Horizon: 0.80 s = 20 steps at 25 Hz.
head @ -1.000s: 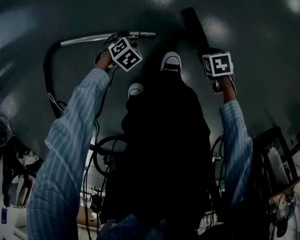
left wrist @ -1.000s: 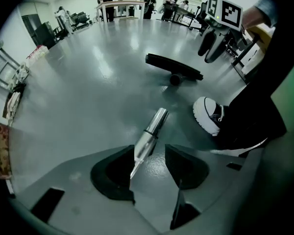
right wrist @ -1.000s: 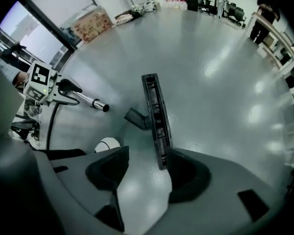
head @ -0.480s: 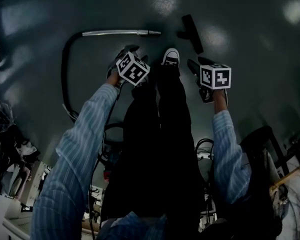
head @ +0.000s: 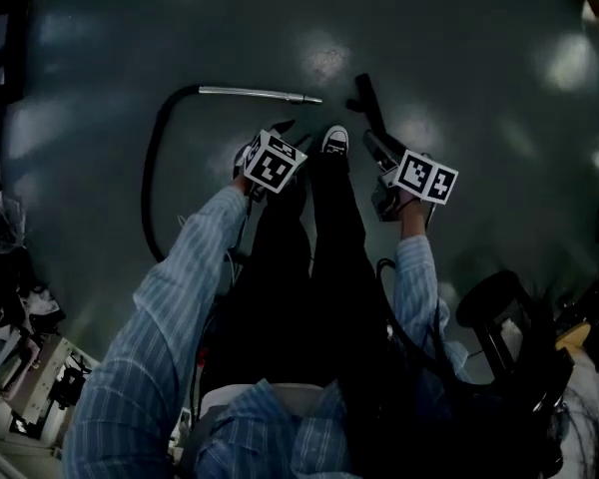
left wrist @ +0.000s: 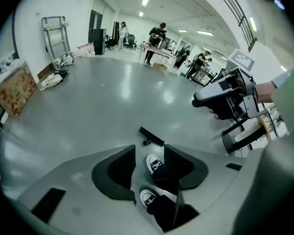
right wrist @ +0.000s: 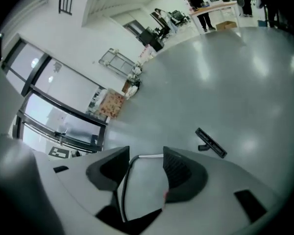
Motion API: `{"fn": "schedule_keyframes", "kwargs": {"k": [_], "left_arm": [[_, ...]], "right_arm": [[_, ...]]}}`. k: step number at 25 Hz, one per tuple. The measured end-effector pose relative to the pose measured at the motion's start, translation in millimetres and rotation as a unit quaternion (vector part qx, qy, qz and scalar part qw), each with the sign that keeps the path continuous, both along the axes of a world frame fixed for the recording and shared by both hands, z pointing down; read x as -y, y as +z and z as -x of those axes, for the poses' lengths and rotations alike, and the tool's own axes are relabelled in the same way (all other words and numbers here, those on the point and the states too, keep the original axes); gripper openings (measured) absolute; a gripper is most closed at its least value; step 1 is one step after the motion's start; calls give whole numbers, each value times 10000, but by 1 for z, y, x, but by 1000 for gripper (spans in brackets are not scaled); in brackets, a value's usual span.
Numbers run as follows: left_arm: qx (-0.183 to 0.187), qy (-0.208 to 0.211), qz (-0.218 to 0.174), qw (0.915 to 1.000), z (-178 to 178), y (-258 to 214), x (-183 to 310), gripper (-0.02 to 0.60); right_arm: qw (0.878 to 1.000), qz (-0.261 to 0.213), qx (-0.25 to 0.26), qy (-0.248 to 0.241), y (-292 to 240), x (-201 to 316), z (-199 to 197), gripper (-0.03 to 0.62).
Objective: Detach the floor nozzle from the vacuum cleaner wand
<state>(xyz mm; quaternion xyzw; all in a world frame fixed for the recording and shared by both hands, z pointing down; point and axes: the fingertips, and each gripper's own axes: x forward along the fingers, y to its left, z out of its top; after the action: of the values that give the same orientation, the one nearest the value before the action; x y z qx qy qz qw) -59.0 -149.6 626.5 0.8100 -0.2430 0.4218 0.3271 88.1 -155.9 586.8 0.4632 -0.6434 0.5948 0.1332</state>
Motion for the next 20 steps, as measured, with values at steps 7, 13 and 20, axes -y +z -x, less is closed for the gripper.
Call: {"fn": "schedule_keyframes", "kwargs": {"k": [7, 13, 20], "left_arm": [[-300, -768, -302, 9961, 42, -108, -18, 137], [-586, -1597, -628, 9834, 70, -188, -39, 70], [-1076, -1808, -1215, 9700, 83, -259, -32, 20]], "right_arm": [[9970, -605, -16, -489, -115, -11, 47, 219], [9923, -1078, -285, -541, -189, -34, 64, 219], [9891, -1352, -488, -308, -243, -57, 87, 219]]}}
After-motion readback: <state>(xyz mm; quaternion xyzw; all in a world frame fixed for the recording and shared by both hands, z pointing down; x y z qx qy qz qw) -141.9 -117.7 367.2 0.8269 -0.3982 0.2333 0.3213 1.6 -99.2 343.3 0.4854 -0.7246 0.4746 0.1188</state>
